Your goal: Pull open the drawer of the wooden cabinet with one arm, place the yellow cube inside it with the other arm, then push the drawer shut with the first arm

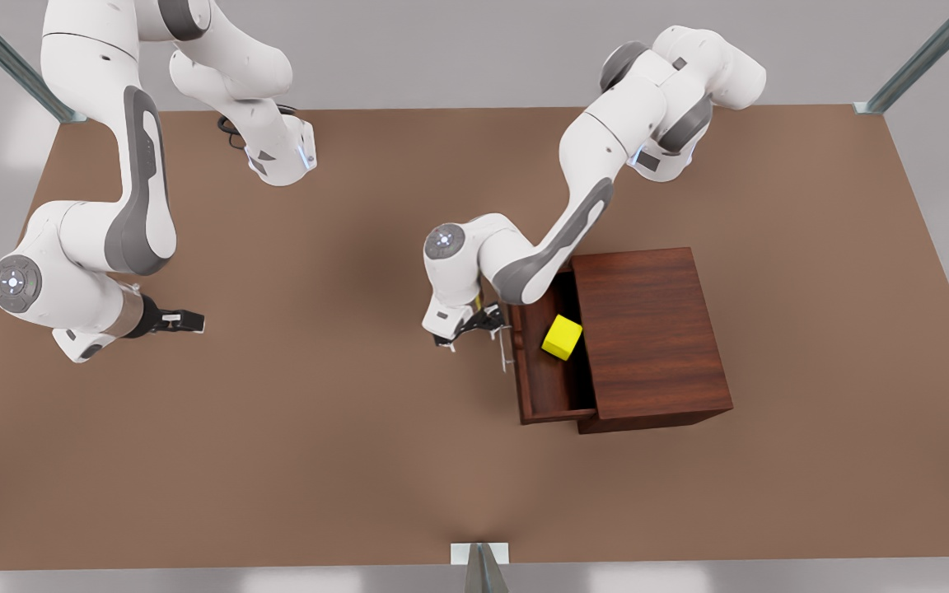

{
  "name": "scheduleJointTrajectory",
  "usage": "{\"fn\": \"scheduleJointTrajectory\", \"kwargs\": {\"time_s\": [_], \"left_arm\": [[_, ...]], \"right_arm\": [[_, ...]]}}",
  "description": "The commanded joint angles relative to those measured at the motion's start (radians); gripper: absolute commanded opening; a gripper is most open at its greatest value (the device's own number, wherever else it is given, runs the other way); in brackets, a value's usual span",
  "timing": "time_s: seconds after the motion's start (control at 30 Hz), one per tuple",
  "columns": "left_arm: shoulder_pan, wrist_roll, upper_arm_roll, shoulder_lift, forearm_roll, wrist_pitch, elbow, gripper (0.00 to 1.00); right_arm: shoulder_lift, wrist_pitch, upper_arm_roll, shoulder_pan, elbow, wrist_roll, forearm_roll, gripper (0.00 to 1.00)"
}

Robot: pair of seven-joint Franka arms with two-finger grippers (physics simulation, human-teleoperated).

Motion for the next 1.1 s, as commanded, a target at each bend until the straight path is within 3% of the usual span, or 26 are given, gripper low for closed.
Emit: {"fn": "scheduleJointTrajectory", "kwargs": {"time_s": [0.0, 1.07], "left_arm": [[0.002, 0.089, 0.0, -0.002, 0.003, -0.027, 0.0, 1.0], [0.173, 0.488, -0.005, -0.062, -0.009, -0.117, -0.094, 1.0]], "right_arm": [[-0.001, 0.001, 0.0, 0.0, 0.0, 0.034, 0.001, 1.0], [0.001, 0.003, 0.0, 0.0, 0.003, 0.034, 0.001, 1.0]]}}
